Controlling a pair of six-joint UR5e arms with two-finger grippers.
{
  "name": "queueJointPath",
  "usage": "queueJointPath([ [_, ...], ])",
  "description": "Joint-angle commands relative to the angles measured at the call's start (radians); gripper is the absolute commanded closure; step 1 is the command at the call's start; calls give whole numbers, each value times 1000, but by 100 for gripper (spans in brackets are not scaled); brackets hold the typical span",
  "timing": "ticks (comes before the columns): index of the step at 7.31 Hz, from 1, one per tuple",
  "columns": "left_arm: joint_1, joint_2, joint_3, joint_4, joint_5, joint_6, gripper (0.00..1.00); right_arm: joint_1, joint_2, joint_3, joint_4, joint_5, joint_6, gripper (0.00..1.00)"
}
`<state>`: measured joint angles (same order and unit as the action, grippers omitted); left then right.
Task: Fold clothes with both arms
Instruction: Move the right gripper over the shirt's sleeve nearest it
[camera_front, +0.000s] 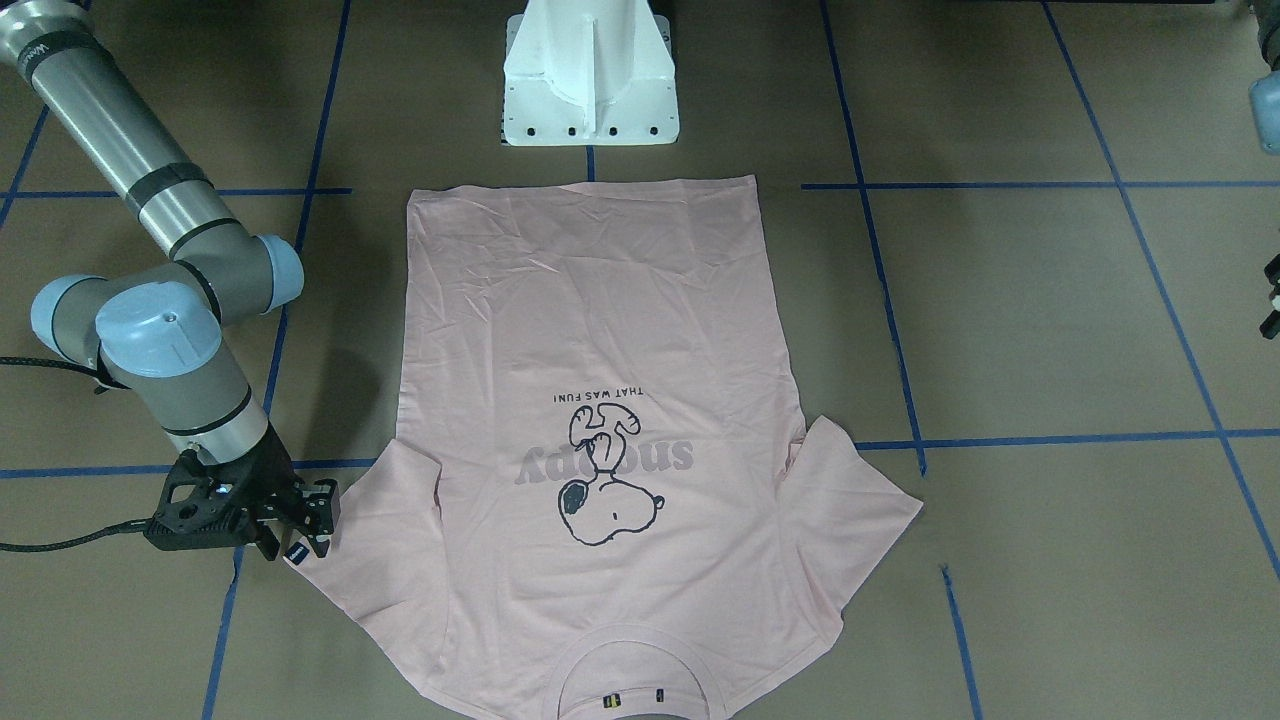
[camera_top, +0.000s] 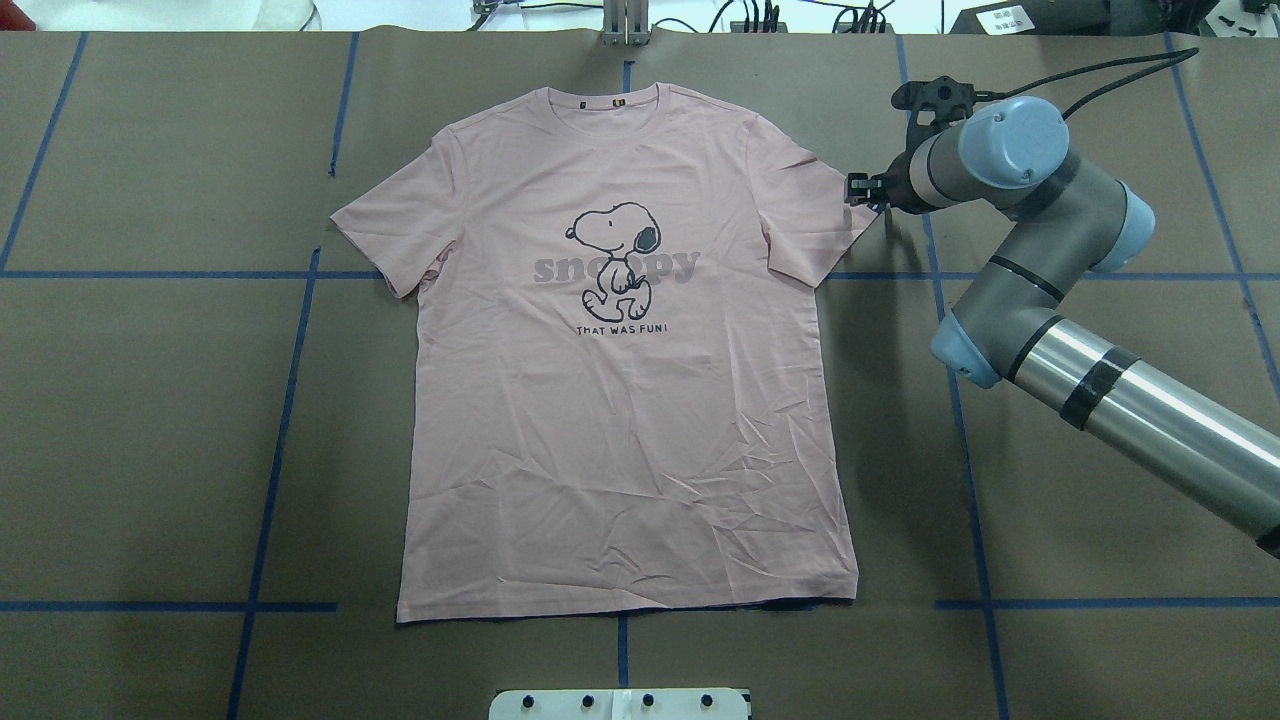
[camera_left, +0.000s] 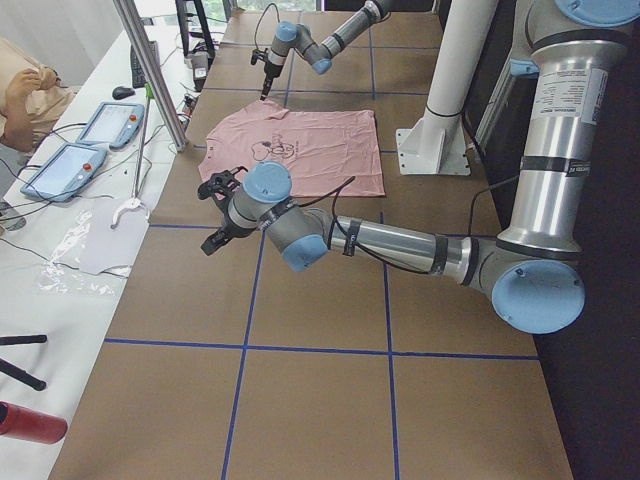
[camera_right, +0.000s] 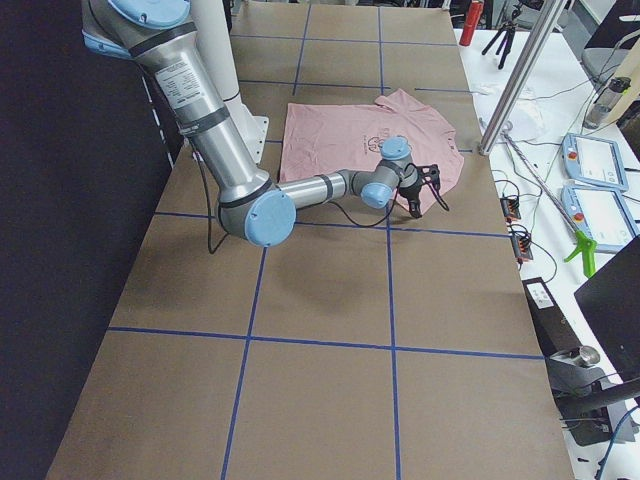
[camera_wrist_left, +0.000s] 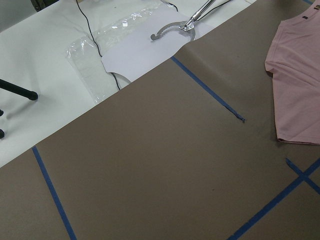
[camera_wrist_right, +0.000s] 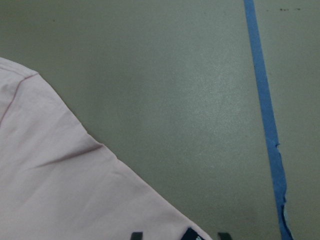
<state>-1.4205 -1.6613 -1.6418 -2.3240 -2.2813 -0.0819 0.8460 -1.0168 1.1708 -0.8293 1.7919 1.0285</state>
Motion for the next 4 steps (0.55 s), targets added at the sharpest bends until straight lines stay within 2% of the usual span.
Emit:
queueJointPath([
  [1, 0, 2, 0, 0, 0, 1, 0, -4, 0, -10, -4, -14, -7, 45],
  [3, 0, 0, 0, 0, 0, 1, 0, -4, -5, -10, -4, -16, -8, 46],
  [4, 0, 2, 0, 0, 0, 1, 0, -4, -5, -10, -5, -16, -4, 65],
])
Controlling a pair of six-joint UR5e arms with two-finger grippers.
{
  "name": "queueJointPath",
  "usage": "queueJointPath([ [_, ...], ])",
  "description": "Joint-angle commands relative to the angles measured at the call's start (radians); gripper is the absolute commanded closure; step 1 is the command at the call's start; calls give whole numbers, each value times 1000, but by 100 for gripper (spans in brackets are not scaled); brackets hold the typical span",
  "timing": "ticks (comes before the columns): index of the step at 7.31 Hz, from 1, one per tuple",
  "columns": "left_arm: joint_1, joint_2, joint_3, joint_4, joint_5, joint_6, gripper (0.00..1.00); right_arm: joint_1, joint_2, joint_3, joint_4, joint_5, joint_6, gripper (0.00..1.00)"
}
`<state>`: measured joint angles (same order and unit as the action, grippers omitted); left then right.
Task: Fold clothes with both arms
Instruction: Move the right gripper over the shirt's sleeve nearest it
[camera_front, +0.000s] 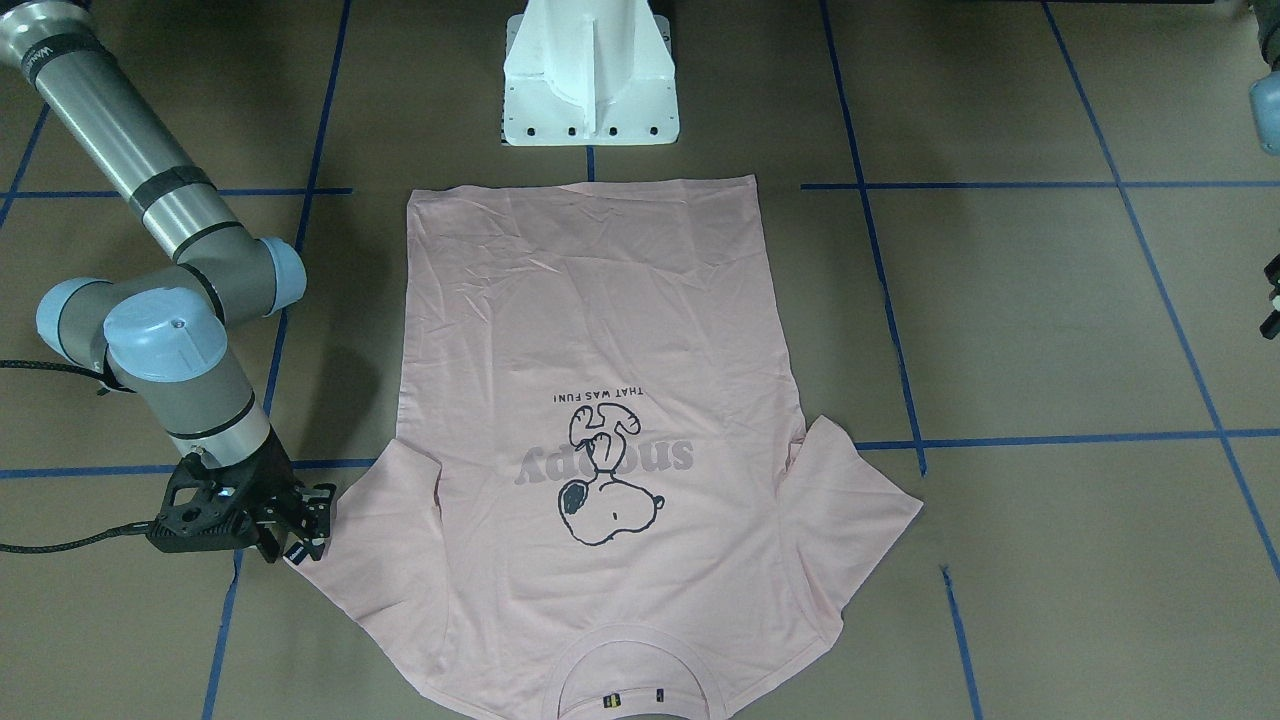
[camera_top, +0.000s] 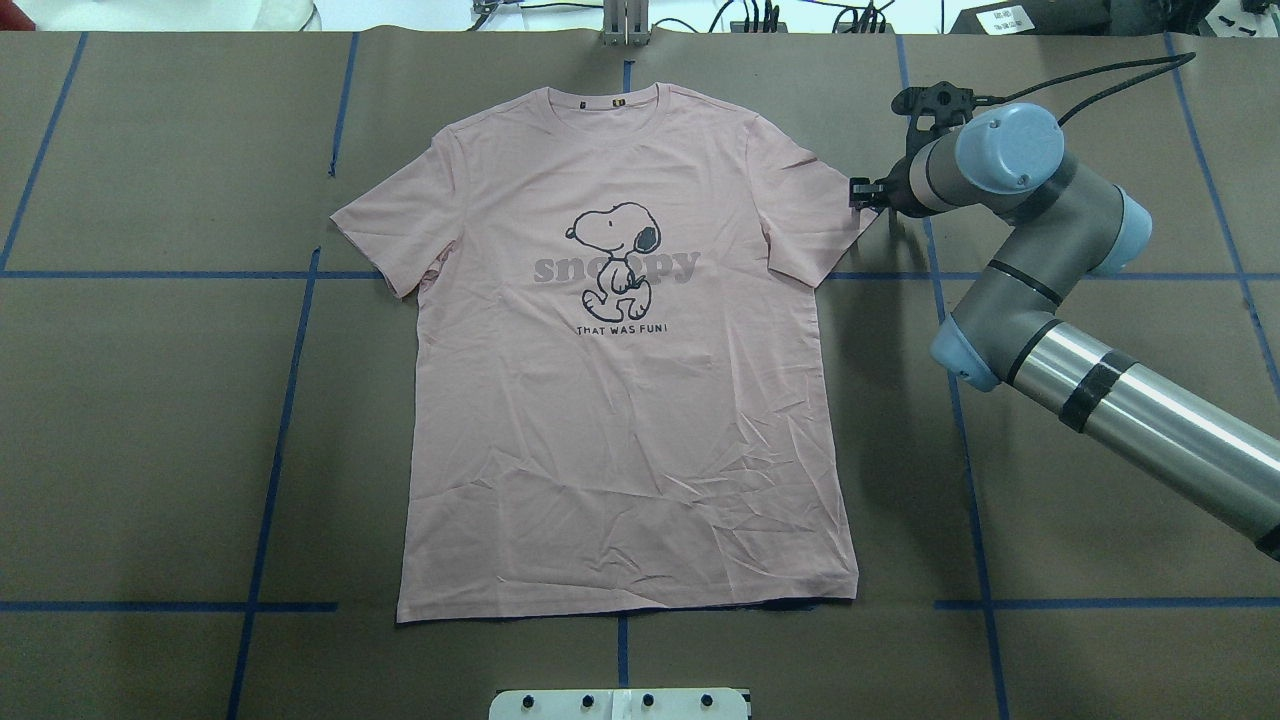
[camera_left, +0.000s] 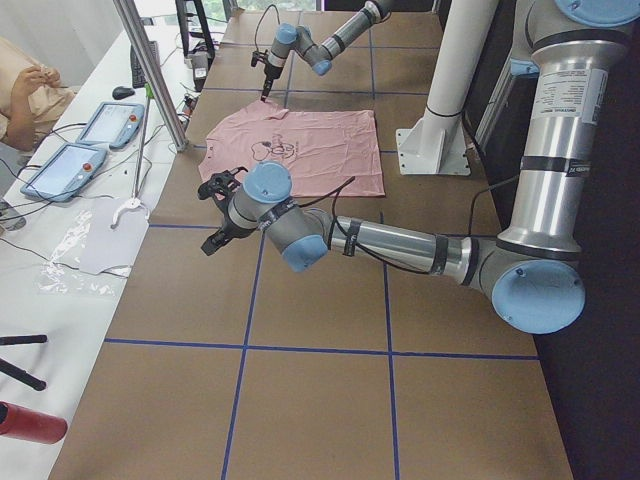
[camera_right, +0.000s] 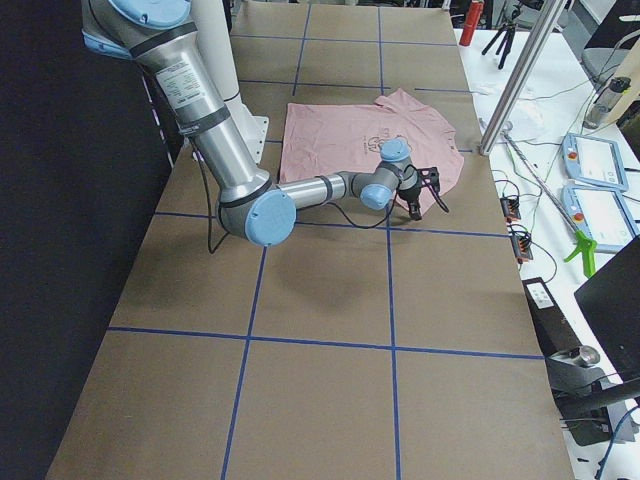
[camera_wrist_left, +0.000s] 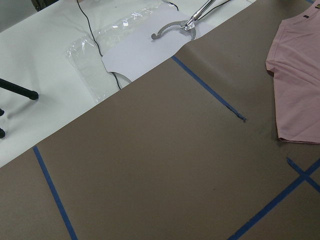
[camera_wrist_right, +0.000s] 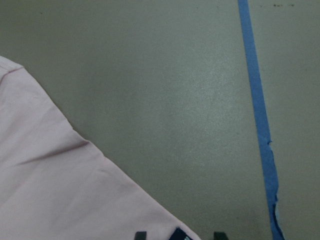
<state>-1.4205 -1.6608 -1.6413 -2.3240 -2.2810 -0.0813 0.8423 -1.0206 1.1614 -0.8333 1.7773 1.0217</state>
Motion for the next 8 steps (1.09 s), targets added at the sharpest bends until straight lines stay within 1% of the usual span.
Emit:
queueJointPath([
  [1, 0, 1, 0, -2, 0, 2, 0, 0, 0, 0, -1, -1, 8, 100],
  [3, 0, 7, -3, -2, 0, 2, 0, 0, 10, 1, -3, -1, 12, 100],
  [4, 0, 7, -3, -2, 0, 3, 0, 0, 31, 12, -32, -1, 14, 100],
  [5, 0, 7, -3, -2, 0, 3, 0, 0, 69, 50, -131, -1, 50, 100],
  [6, 0, 9, -3, -2, 0, 3, 0, -11, 111, 96, -236, -37, 139, 100],
  [7, 0, 9, -3, -2, 0, 3, 0, -75, 178, 92, -315, -123, 229, 100],
  [8, 0, 9, -2, -2, 0, 3, 0, -125, 239, 83, -369, -207, 338, 100],
])
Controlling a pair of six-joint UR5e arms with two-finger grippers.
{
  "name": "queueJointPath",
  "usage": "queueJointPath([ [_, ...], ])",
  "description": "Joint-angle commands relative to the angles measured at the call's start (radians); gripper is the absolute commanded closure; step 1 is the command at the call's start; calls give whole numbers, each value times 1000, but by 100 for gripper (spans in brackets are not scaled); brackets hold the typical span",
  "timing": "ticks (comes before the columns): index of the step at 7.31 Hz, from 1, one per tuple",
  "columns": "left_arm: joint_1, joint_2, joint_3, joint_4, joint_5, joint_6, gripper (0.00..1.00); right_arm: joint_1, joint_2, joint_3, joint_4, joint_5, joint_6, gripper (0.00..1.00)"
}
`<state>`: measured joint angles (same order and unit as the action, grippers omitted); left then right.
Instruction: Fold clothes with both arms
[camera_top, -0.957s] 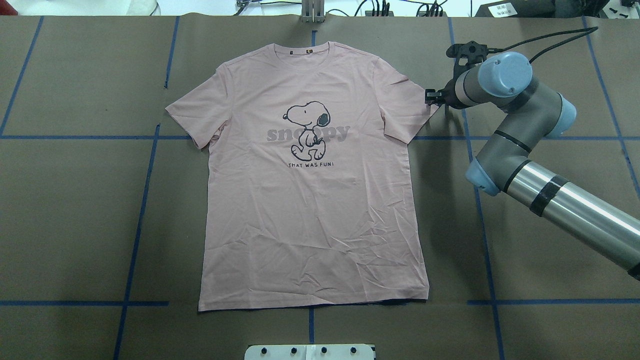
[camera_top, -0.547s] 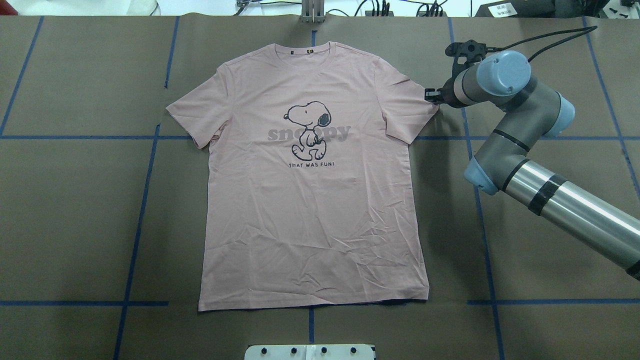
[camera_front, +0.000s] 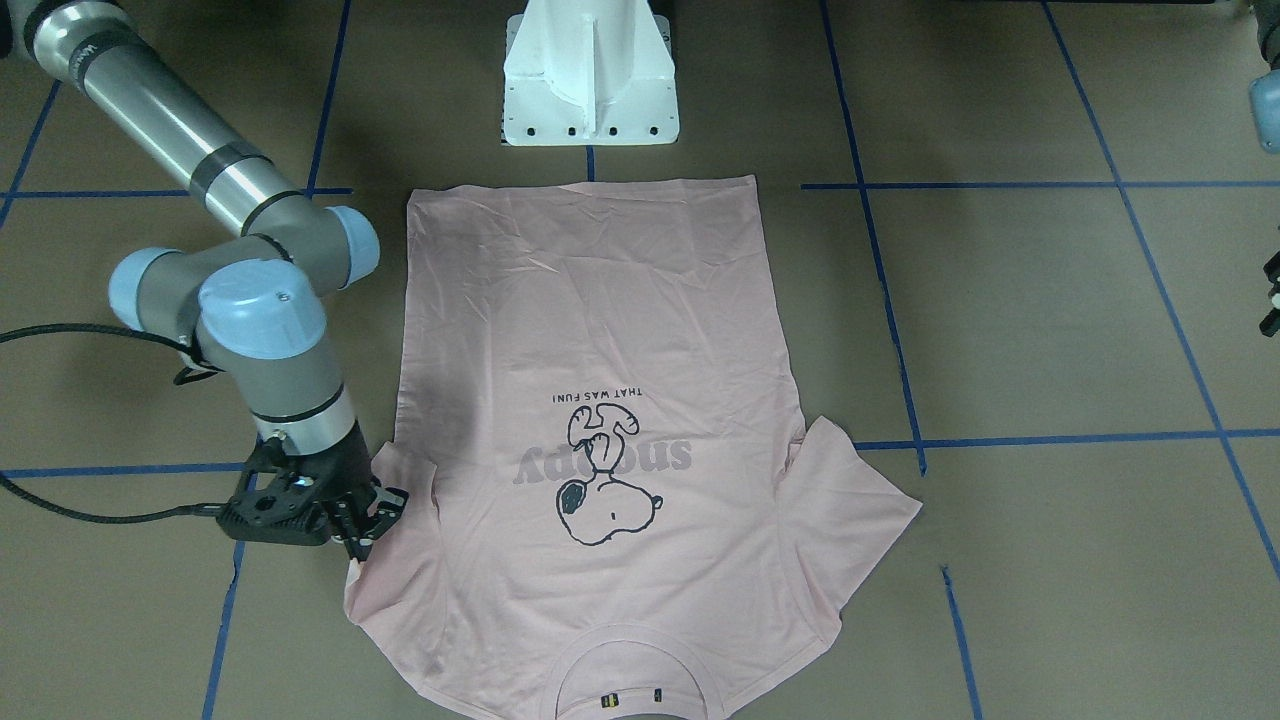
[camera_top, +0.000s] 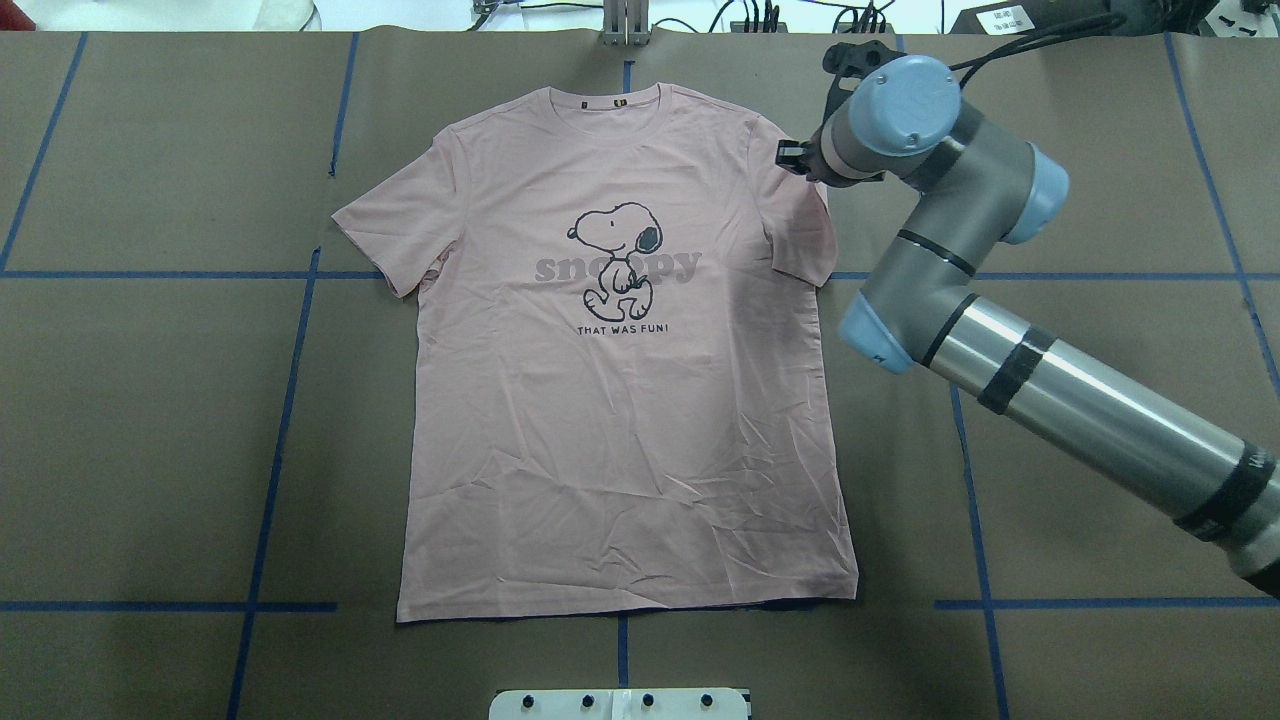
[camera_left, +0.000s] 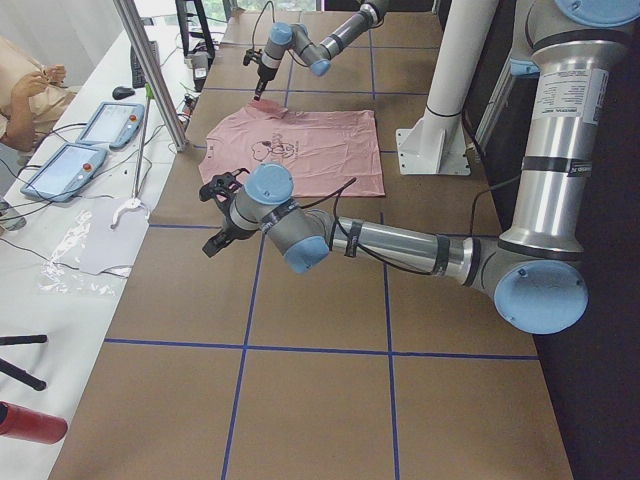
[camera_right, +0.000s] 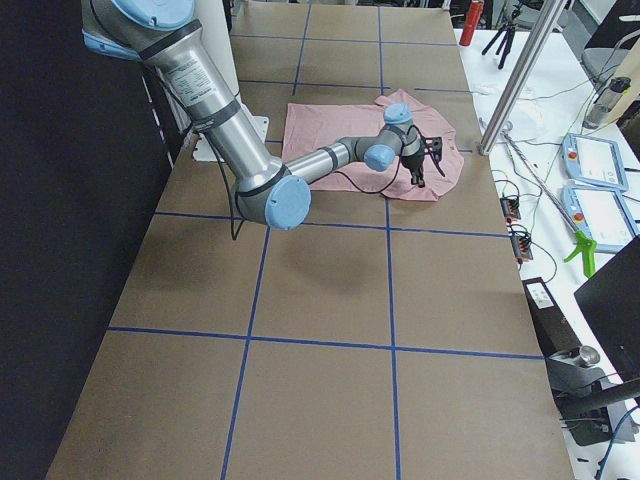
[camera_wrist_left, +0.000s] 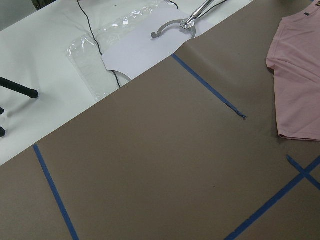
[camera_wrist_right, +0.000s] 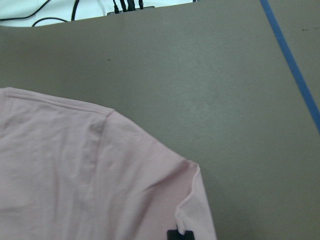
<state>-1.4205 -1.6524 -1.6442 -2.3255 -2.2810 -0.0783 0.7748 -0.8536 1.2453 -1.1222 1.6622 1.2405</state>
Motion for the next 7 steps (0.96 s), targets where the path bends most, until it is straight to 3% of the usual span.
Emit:
queueJointPath([
  [1, 0, 9, 0, -3, -2, 0, 0, -86, 108, -29, -90, -119, 144, 100],
  [3, 0, 14, 0, -3, -2, -1, 0, -114, 146, -82, -87, -160, 149, 100],
  [4, 0, 14, 0, -3, -3, -3, 0, -121, 154, -93, -88, -162, 145, 6],
  [5, 0, 16, 0, -3, -3, -6, 0, -124, 169, -99, -90, -168, 133, 0],
  [6, 0, 14, 1, -2, -2, -3, 0, -117, 186, -93, -120, -154, 98, 0],
  [7, 6, 7, 3, 8, -3, -24, 0, -76, 197, -67, -189, -95, 29, 0],
])
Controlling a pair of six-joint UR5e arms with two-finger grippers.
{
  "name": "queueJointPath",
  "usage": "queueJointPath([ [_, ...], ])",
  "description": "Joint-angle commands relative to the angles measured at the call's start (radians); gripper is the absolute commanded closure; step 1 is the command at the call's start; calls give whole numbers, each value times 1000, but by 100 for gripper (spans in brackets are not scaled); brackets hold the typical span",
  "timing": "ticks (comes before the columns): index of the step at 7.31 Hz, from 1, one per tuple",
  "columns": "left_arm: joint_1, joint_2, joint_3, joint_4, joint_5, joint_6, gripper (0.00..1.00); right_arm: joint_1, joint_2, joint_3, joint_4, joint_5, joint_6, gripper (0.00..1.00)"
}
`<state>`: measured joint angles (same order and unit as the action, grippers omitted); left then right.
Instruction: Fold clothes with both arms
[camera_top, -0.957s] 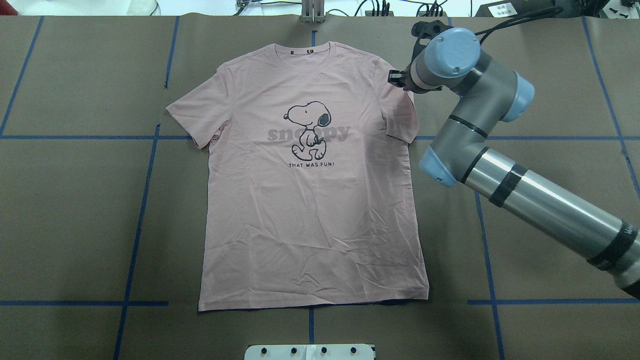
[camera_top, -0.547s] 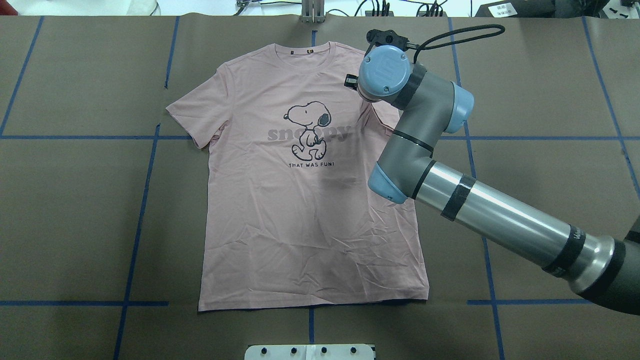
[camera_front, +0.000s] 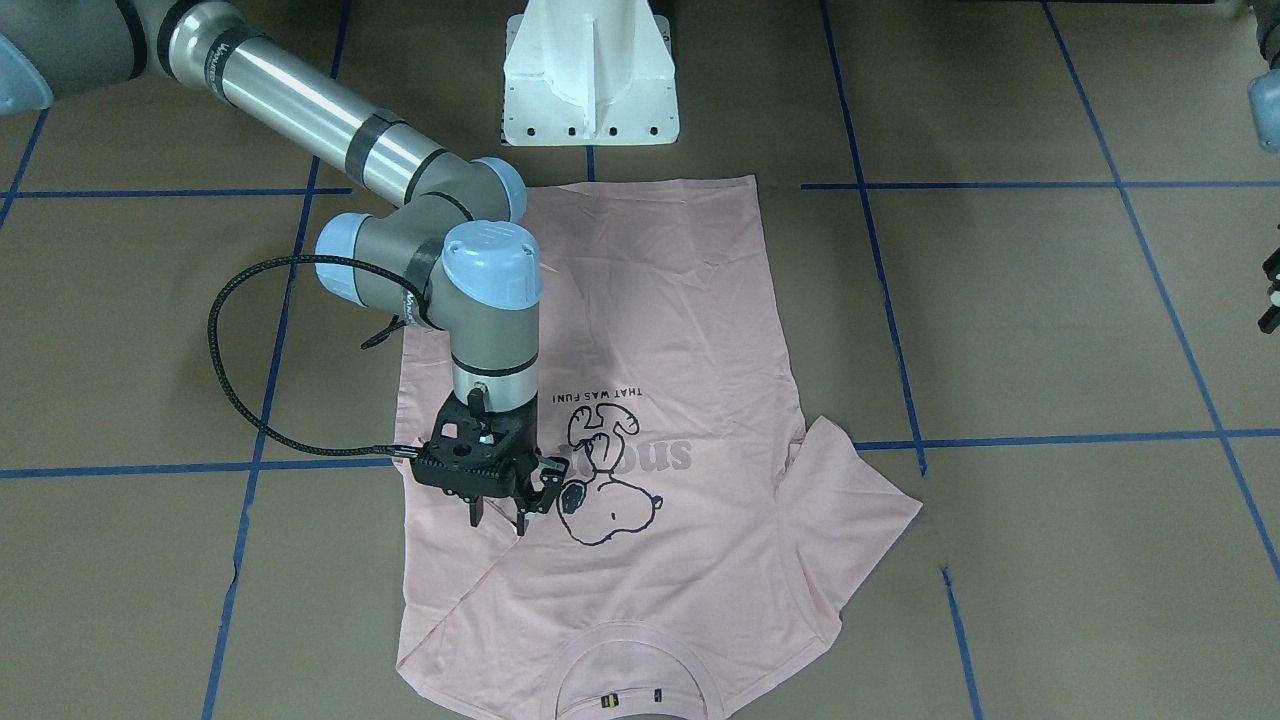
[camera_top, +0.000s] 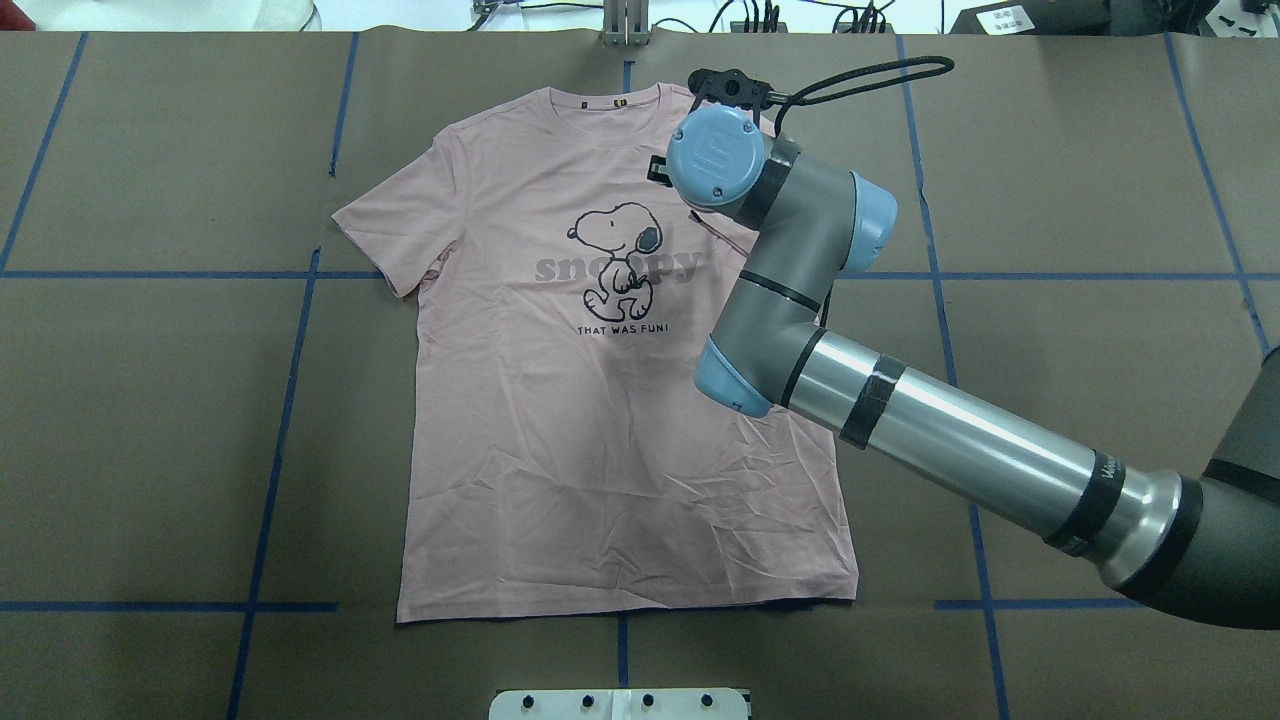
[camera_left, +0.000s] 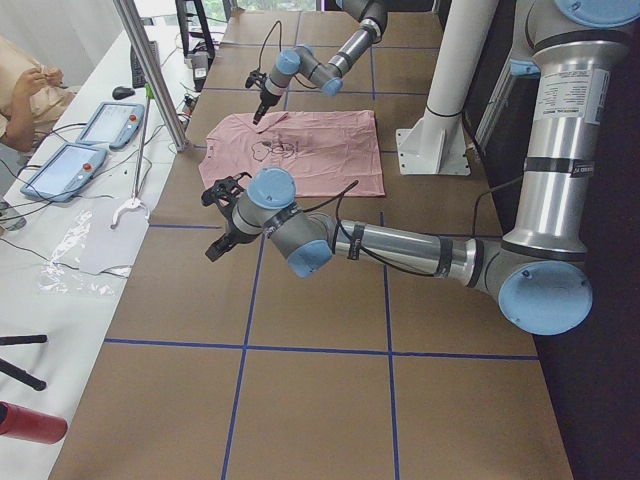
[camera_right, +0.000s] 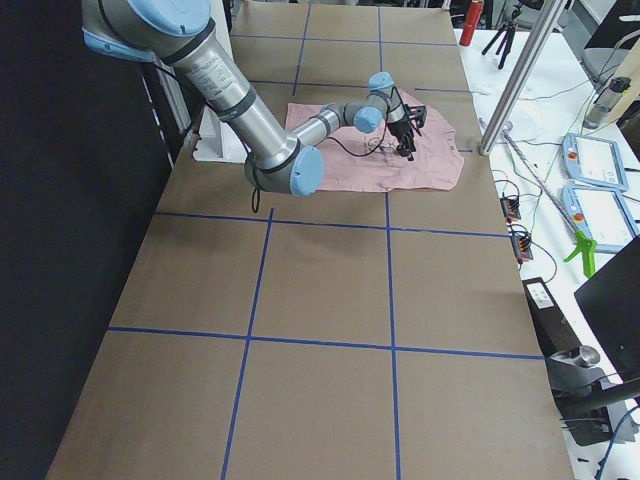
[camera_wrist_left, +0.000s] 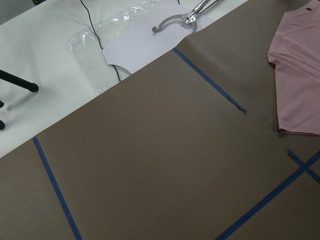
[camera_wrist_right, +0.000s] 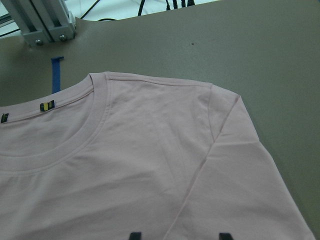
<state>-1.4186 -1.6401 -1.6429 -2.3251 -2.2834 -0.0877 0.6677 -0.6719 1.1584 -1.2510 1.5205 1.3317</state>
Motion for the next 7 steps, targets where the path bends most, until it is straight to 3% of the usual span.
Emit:
queueJointPath([
  [1, 50, -26, 8, 9, 2, -150, 0, 96, -14, 70, -88, 193, -163, 0],
  [3, 154, -127, 86, 0, 76, -399, 28, 220, -157, 195, -76, 364, -410, 0],
  [4, 206, -160, 112, -5, 155, -462, 33, 290, -213, 236, -70, 451, -518, 0],
  [6, 268, -260, 214, -29, 223, -562, 35, 410, -354, 294, -64, 571, -751, 0],
  [7, 321, -297, 250, -64, 275, -634, 35, 453, -429, 300, 9, 633, -822, 0],
])
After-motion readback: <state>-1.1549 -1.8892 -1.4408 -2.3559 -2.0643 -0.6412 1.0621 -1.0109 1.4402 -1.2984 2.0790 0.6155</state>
